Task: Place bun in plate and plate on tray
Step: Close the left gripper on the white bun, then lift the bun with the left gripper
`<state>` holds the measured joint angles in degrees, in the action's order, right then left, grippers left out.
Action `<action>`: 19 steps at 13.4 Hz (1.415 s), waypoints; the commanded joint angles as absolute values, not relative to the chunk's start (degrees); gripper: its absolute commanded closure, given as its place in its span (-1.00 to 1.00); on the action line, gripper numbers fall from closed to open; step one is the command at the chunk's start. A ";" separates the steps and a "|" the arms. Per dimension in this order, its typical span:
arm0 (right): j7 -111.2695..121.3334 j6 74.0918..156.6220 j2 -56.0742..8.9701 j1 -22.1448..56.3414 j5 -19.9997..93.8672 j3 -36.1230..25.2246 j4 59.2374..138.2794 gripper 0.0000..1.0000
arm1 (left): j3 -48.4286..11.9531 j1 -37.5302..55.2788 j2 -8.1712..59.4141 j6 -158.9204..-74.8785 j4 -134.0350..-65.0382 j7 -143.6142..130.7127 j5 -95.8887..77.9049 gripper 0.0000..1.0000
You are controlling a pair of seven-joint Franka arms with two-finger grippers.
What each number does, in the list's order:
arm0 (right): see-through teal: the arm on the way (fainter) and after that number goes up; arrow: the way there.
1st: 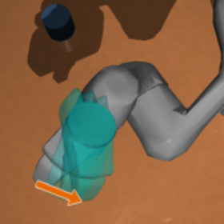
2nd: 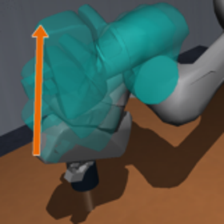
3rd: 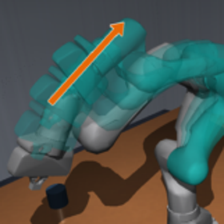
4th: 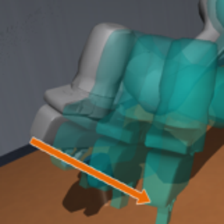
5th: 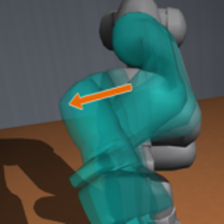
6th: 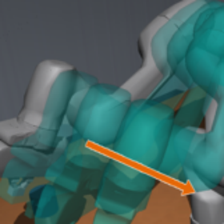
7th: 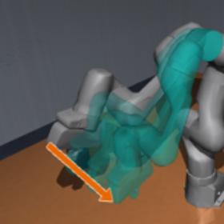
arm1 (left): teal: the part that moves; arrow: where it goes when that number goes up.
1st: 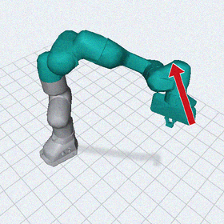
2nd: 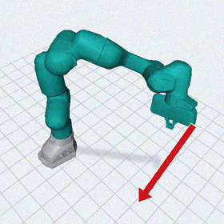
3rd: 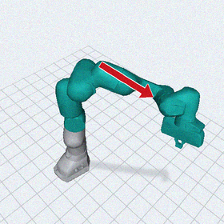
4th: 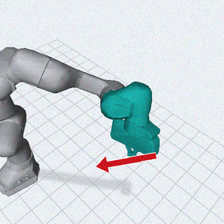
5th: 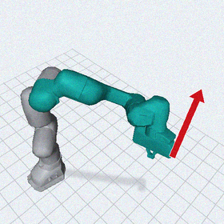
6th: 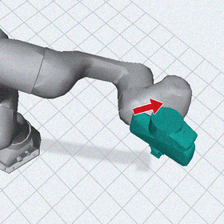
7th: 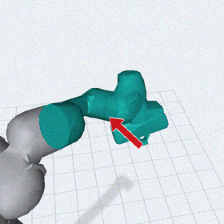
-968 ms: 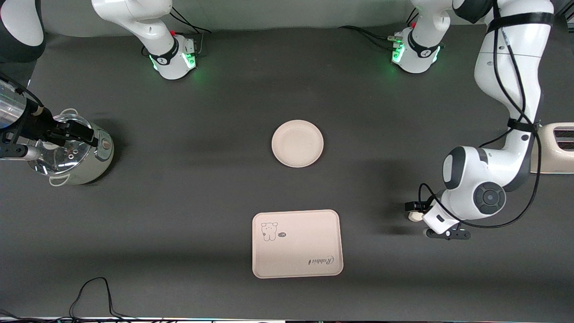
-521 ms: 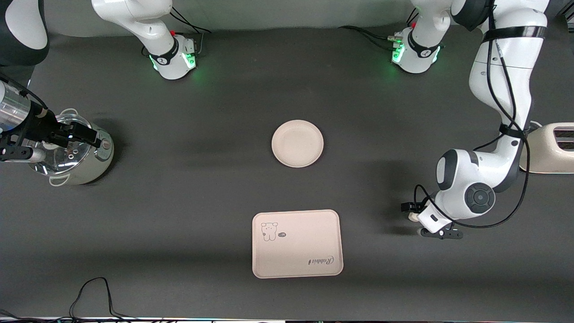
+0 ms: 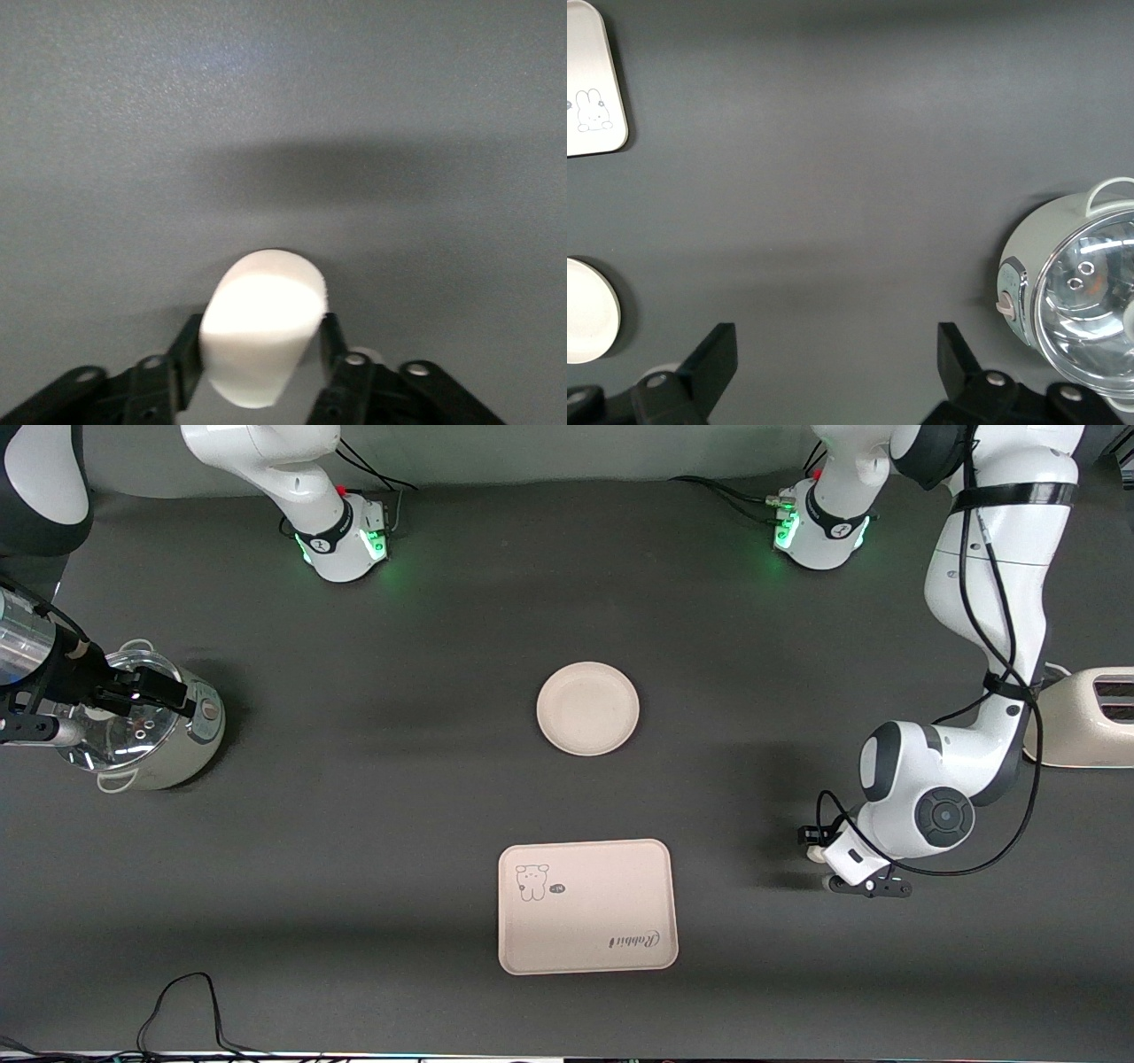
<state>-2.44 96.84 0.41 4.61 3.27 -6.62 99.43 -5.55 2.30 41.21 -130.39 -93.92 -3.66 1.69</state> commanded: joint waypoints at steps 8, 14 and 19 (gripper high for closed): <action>-1.76 97.91 2.64 5.98 3.16 -6.94 100.99 -1.00 | -5.19 1.23 29.91 -118.25 -93.78 -2.81 2.20 0.74; -2.11 98.09 2.64 6.24 3.16 -6.33 102.21 -1.00 | -5.27 1.32 14.18 -98.99 -93.69 -2.90 2.20 0.66; -9.47 103.51 2.46 7.56 10.36 1.20 106.60 -1.00 | -5.27 1.84 5.37 -88.69 -93.69 -2.99 1.41 0.64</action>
